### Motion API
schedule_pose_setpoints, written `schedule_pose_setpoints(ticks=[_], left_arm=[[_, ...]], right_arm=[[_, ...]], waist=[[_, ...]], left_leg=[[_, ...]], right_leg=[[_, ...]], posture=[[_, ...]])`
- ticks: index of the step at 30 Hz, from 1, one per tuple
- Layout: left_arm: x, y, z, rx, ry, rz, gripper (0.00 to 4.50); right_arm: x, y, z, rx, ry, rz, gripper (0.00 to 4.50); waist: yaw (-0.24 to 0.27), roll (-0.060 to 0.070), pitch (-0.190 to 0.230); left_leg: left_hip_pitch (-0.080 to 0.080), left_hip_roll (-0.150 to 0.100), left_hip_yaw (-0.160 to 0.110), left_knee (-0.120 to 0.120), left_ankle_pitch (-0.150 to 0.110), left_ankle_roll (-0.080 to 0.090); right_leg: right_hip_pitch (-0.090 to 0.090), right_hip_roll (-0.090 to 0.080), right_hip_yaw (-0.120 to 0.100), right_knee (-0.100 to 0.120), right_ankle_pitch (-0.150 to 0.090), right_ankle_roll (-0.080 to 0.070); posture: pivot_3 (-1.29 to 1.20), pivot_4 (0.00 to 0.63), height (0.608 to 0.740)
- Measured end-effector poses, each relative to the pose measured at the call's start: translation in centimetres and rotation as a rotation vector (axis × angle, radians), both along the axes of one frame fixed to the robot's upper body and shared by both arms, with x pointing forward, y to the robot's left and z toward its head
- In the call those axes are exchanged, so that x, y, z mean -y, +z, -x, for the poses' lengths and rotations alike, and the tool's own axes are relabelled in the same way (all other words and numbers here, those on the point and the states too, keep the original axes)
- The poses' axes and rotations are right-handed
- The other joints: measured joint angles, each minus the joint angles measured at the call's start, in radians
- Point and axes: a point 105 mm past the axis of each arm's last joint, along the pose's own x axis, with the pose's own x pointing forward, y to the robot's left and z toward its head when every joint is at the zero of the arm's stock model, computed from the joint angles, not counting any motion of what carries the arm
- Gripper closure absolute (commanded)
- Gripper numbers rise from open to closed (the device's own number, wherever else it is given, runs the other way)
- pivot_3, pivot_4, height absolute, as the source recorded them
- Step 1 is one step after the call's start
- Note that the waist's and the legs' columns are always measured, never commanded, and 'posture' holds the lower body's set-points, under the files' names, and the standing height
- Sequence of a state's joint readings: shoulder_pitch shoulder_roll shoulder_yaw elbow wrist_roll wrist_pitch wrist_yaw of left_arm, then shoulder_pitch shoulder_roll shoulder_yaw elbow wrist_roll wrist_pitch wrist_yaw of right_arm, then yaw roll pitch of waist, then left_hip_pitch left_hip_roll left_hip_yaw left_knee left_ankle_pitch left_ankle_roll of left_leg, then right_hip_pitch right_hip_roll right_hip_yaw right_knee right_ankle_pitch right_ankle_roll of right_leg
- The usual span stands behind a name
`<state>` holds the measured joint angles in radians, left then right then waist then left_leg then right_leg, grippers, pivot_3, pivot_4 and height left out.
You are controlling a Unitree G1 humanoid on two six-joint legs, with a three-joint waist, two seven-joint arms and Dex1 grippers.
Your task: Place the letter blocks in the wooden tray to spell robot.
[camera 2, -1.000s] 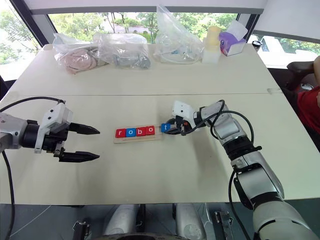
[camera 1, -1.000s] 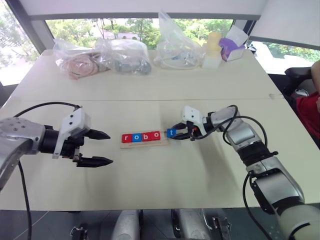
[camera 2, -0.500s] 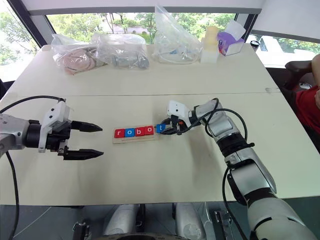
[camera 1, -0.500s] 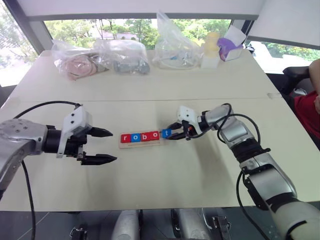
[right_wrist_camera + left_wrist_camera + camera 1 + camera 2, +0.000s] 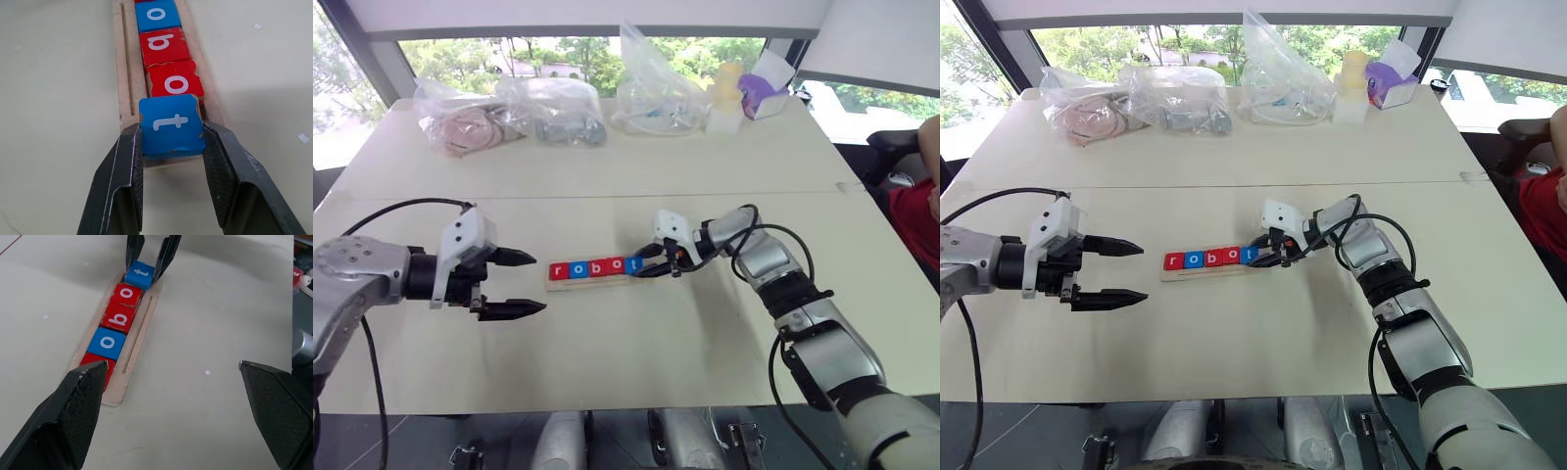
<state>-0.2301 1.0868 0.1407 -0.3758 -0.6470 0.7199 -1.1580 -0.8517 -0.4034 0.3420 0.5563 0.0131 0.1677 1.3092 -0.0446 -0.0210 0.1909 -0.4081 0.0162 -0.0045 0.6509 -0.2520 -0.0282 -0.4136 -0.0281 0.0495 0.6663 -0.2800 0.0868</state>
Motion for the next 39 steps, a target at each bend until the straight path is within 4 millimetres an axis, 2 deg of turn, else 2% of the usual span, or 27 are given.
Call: schedule_pose_setpoints(ticks=[5,10,11,12,17,22,25,27,32,39], left_arm=[[0.1,0.0,-0.1,0.004,0.005,0.007,0.00],[0.1,0.0,-0.1,0.006,0.008,0.007,0.00],[0.1,0.0,-0.1,0.007,0.009,0.007,0.00],[0.1,0.0,-0.2,0.008,0.011,0.007,0.00],[0.1,0.0,-0.2,0.011,0.015,0.008,0.00],[0.1,-0.1,-0.3,0.014,0.018,0.015,0.00],[0.1,-0.1,-0.3,0.014,0.019,0.015,0.00],[0.2,-0.1,-0.3,0.013,0.019,0.018,0.00],[0.3,0.1,-0.3,0.012,0.016,0.028,0.00],[0.3,0.2,-0.4,0.014,0.013,0.030,0.00]], right_arm=[[-0.4,-0.1,-0.4,0.000,-0.013,-0.004,3.36],[-0.2,-0.3,-0.5,-0.008,-0.025,-0.001,0.66],[-0.2,-0.3,-0.5,-0.008,-0.027,-0.001,0.21],[-0.2,-0.3,-0.6,-0.007,-0.030,-0.003,0.09],[-0.3,0.5,-1.1,0.007,-0.060,-0.039,0.09],[-0.1,3.9,-2.2,0.076,-0.125,-0.140,0.09],[0.6,4.6,-2.5,0.109,-0.170,-0.161,0.09],[1.3,4.5,-2.9,0.119,-0.230,-0.184,0.09],[2.4,2.6,-3.6,0.181,-0.322,-0.147,0.09],[1.7,1.4,-3.6,0.193,-0.315,-0.132,0.09]], waist=[[0.000,0.000,0.000],[0.000,0.000,0.000],[0.000,0.000,0.000],[0.000,0.000,0.000],[-0.001,0.000,0.000],[0.000,0.000,0.000],[0.002,0.000,0.000],[0.002,0.000,0.000],[-0.002,0.000,0.000],[-0.001,0.000,0.000]], left_leg=[[0.000,0.000,0.000,0.000,0.000,0.000],[0.000,0.000,0.000,0.000,0.000,0.000],[0.000,0.000,0.000,0.000,0.000,0.000],[0.000,0.000,0.000,0.000,0.000,0.000],[0.000,0.000,0.000,0.000,0.000,0.000],[0.000,0.000,0.000,0.000,0.000,0.000],[0.000,0.000,0.000,0.000,0.000,0.000],[0.000,0.000,0.000,0.000,0.000,0.000],[0.000,0.000,0.000,0.000,0.000,0.000],[0.000,0.000,0.000,0.000,0.000,0.000]], right_leg=[[0.000,0.000,0.000,0.000,0.000,0.000],[0.000,0.000,0.000,0.000,0.000,0.000],[0.000,0.000,0.000,0.000,0.000,0.000],[0.000,0.000,0.000,0.000,0.000,0.000],[0.000,0.000,0.000,0.000,0.000,0.000],[0.000,0.000,0.000,0.000,0.000,0.000],[0.000,-0.001,0.000,0.000,0.000,0.000],[0.000,-0.001,0.000,0.000,0.000,0.000],[0.000,0.000,0.000,0.000,0.000,0.000],[0.000,0.000,0.000,0.000,0.000,0.000]], posture=[[0.00,0.150,0.735],[0.00,0.150,0.735],[0.00,0.150,0.735],[0.00,0.150,0.735],[0.00,0.150,0.735],[0.00,0.150,0.735],[0.00,0.150,0.735],[0.00,0.150,0.735],[0.00,0.150,0.735],[0.00,0.150,0.735]])
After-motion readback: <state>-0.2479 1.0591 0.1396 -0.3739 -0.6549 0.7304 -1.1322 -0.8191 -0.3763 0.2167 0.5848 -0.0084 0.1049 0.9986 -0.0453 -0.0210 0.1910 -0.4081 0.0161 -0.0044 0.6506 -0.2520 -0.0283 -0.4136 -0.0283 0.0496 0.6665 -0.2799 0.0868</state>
